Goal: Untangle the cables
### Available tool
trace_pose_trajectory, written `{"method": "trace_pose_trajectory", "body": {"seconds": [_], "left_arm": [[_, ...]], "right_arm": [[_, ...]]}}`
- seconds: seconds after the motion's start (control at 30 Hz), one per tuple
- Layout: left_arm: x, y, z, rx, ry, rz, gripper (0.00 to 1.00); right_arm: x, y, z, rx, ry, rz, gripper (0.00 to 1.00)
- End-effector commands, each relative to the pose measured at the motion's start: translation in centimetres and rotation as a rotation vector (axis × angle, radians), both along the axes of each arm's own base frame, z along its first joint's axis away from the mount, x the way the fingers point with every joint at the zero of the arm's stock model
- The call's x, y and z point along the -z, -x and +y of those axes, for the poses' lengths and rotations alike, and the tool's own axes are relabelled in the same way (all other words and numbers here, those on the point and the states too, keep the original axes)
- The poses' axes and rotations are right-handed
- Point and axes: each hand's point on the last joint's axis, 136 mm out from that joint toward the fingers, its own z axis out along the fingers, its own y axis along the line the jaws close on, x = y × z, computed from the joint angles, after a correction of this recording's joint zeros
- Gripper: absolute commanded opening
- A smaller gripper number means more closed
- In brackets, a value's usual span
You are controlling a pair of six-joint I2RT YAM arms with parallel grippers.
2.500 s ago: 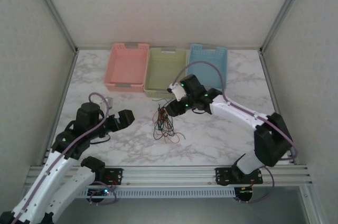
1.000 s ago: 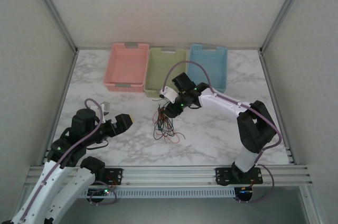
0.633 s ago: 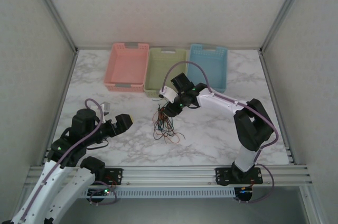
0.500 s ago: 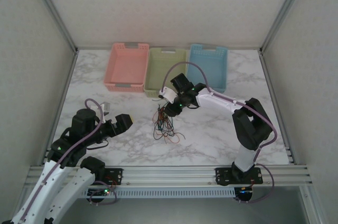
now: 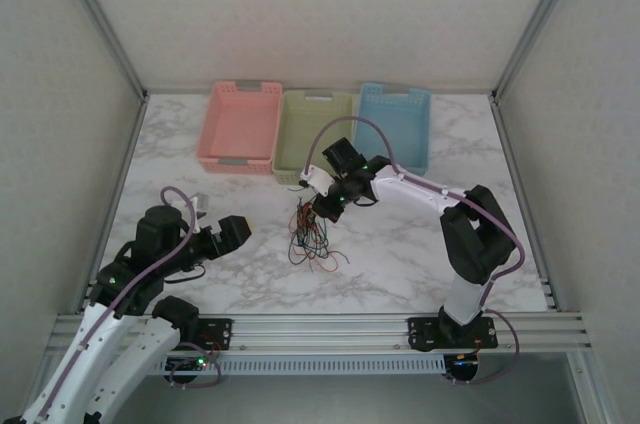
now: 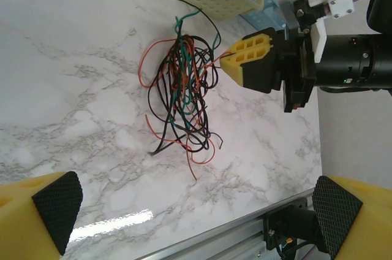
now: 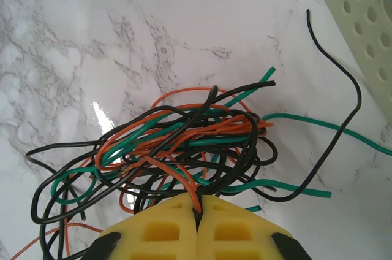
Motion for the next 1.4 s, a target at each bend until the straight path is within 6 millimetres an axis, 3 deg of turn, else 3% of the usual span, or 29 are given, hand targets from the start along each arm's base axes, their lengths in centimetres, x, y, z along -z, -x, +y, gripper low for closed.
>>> {"method": "trace_pose_trajectory", "body": {"seconds": [0.0, 0.17, 0.33, 0.47, 0.73, 0.93, 1.03, 1.2, 1.37], "left_arm": [[0.8, 0.2, -0.1, 0.003, -0.001, 0.031, 1.0], [0.8, -0.6, -0.4, -0.001, -0.004, 0.031, 0.99], [-0.6, -2.6, -2.5, 0.045, 0.058, 0.016, 0.93], [-1.2, -4.1, -4.2, 0.099, 0.091, 0.003, 0.82], [0.6, -5.5, -6.7, 0.205, 0.013, -0.024, 0.76], [-0.2, -6.3, -8.8, 0.284, -0.049, -0.087, 0.72], [0.5, -6.9, -10.0, 0.308, -0.085, -0.072, 0.72], [1.4, -7.7, -9.9, 0.302, -0.185, -0.076, 0.69], [1.6, -7.7, -11.1, 0.347, -0.155, -0.054, 0.55]], "right_arm": [[-4.3, 0.5, 0.7, -0.015, -0.099, -0.044, 0.0], [-8.6, 1.0, 0.6, -0.001, -0.22, -0.129, 0.0], [-11.4, 1.7, 0.3, -0.009, -0.293, -0.184, 0.0], [-11.7, 1.8, 0.2, 0.001, -0.295, -0.178, 0.0], [-13.2, 2.4, 0.8, 0.015, -0.359, -0.125, 0.0], [-14.1, 2.8, 0.8, 0.026, -0.374, -0.093, 0.0], [-14.9, 3.1, 0.9, 0.022, -0.399, -0.083, 0.0], [-15.7, 3.4, 0.9, 0.02, -0.419, -0.079, 0.0], [-16.0, 3.7, 0.7, 0.016, -0.418, -0.076, 0.0]]}}
